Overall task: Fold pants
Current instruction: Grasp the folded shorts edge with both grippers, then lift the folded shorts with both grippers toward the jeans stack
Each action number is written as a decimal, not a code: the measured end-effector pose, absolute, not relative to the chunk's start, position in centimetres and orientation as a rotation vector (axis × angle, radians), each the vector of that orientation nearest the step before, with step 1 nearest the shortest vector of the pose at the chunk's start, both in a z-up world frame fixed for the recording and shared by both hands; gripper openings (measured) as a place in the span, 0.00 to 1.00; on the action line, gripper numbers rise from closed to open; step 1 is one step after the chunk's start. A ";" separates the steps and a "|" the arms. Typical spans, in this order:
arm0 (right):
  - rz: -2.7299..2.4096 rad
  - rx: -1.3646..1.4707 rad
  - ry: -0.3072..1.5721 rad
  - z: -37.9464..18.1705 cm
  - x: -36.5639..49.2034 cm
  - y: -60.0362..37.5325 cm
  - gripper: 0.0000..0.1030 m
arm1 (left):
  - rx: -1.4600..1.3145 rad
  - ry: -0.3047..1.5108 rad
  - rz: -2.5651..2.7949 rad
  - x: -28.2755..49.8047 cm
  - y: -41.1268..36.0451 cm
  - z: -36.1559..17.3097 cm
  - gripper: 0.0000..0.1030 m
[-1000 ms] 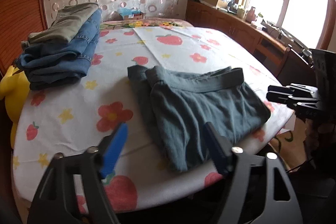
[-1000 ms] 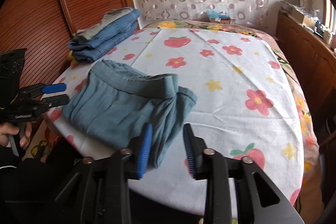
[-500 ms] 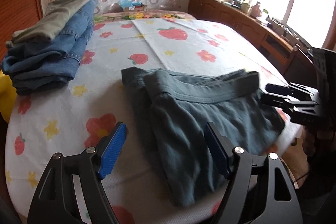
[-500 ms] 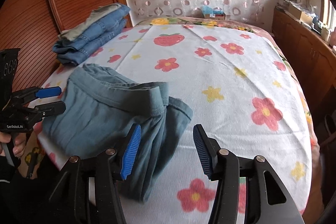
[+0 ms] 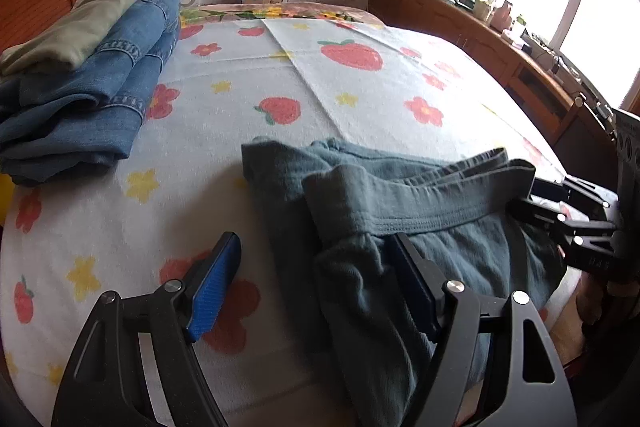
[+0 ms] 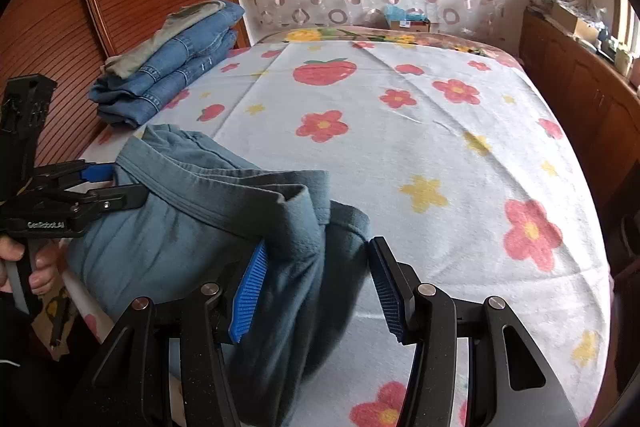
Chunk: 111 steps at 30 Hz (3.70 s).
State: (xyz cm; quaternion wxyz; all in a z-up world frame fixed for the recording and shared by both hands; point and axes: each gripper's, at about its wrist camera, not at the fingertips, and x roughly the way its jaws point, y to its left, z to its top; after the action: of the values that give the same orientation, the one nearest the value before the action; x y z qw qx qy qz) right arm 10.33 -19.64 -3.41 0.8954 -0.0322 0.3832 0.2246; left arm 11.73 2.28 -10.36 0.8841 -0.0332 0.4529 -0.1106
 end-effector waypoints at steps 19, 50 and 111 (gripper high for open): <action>0.505 -0.030 0.785 -3.8 10.2 -20.0 0.34 | -0.170 0.892 -0.314 11.9 2.4 -9.8 0.35; 0.535 -0.047 0.589 1.2 7.4 -20.1 0.12 | -0.027 0.644 -0.334 8.7 -0.5 -1.3 0.19; 0.735 -0.167 0.378 5.7 25.2 -14.8 0.12 | -0.046 0.519 -0.081 15.8 6.2 5.6 0.19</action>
State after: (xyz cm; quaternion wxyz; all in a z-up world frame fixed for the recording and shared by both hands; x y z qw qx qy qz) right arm 25.24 -14.81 5.66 0.9124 -0.0811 0.1835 0.3567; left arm 15.81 6.24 5.62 0.9655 -0.0225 0.2564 -0.0399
